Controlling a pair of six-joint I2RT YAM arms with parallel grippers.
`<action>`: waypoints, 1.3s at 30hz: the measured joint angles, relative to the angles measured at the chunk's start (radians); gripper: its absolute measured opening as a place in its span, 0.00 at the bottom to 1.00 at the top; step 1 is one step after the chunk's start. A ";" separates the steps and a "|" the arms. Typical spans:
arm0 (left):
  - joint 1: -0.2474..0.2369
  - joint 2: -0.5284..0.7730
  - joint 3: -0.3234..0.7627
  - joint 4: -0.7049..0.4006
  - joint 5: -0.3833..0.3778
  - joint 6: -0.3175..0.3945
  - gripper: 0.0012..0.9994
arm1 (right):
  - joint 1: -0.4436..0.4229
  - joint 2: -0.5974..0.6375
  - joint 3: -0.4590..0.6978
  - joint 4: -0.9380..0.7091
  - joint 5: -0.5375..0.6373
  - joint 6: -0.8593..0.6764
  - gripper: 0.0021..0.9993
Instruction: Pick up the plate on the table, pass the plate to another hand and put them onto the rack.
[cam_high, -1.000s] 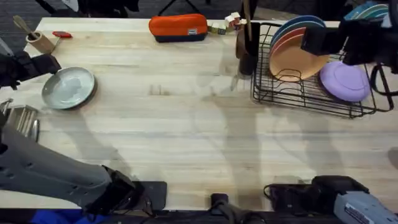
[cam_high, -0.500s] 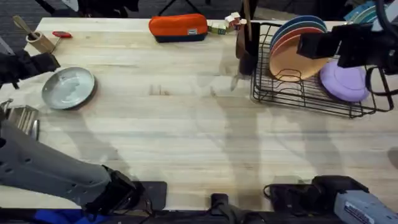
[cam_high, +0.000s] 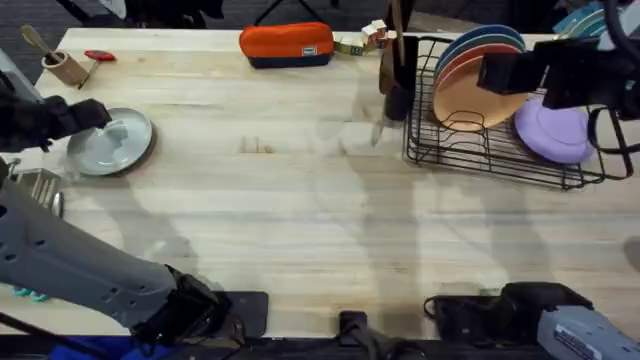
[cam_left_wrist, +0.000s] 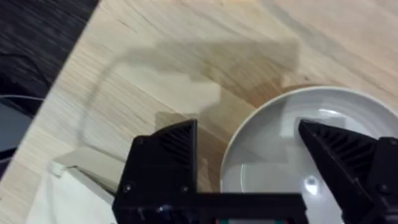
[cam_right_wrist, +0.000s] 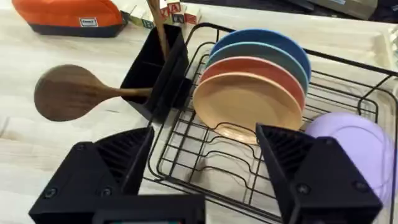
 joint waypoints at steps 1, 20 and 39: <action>0.000 0.006 0.000 -0.005 0.000 0.000 1.00 | 0.000 0.000 0.000 0.000 0.000 0.000 0.99; 0.002 0.028 0.020 -0.048 0.048 -0.003 0.79 | 0.000 0.000 0.000 -0.001 0.000 0.000 0.99; 0.010 0.029 0.020 -0.051 0.075 -0.001 0.30 | 0.000 0.001 0.000 -0.001 0.000 0.000 0.99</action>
